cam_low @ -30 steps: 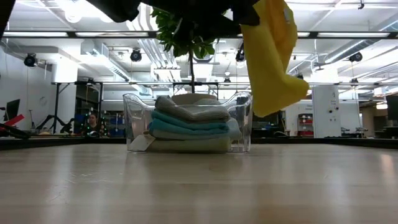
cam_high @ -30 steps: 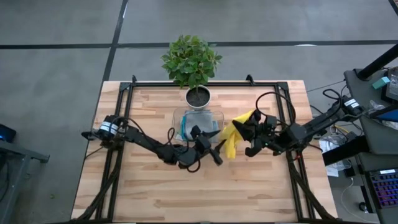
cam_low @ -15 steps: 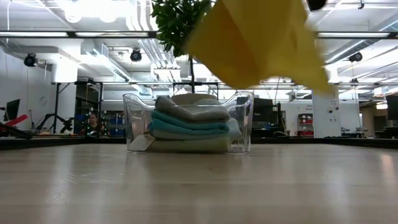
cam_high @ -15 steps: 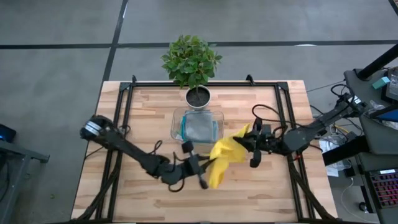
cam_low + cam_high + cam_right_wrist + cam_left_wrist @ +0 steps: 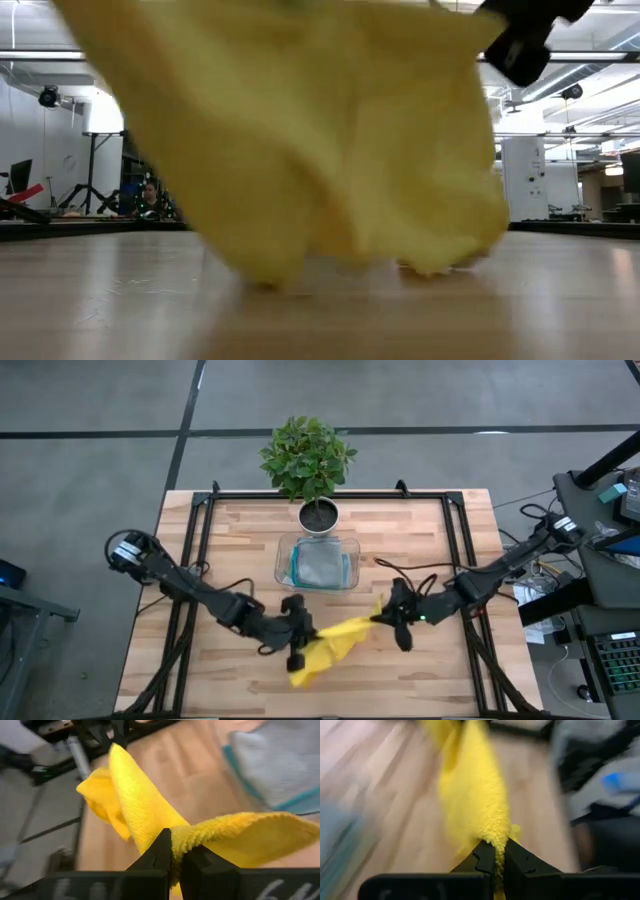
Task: Fold microfiber towels
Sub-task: Fold the yellow microfiber cloth
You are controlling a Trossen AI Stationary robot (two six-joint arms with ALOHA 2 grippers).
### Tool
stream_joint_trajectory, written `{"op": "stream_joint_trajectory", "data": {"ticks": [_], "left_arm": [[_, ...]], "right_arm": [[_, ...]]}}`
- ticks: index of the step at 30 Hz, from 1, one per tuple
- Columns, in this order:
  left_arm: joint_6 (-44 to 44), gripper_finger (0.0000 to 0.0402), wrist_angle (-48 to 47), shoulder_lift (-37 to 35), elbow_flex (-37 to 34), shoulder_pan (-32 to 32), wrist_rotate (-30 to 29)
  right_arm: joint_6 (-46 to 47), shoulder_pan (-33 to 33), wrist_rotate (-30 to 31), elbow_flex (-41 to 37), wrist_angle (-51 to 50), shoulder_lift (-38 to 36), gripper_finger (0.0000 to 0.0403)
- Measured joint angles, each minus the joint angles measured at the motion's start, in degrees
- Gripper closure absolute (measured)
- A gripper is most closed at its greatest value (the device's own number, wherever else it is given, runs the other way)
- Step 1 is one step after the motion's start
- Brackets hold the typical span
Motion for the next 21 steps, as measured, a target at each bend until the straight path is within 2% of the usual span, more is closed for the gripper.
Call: {"op": "stream_joint_trajectory", "data": {"ticks": [5,8,13,21], "left_arm": [[-10.42,0.0401,-16.12,1.79,0.0,4.74,-0.36],[-11.48,0.0401,-21.2,3.41,0.0,6.93,-0.52],[-6.88,0.038,-22.77,4.78,0.0,9.21,0.99],[3.07,0.029,-29.72,4.61,0.02,9.55,-0.41]], "right_arm": [[0.65,-3.63,2.06,0.0,-0.94,4.09,0.0394],[1.11,-5.04,2.06,0.0,-1.12,6.83,0.0394],[1.12,-6.54,2.04,-0.01,-1.52,10.06,0.0394],[1.11,-7.2,2.05,-0.02,-2.2,11.49,0.0394]]}}
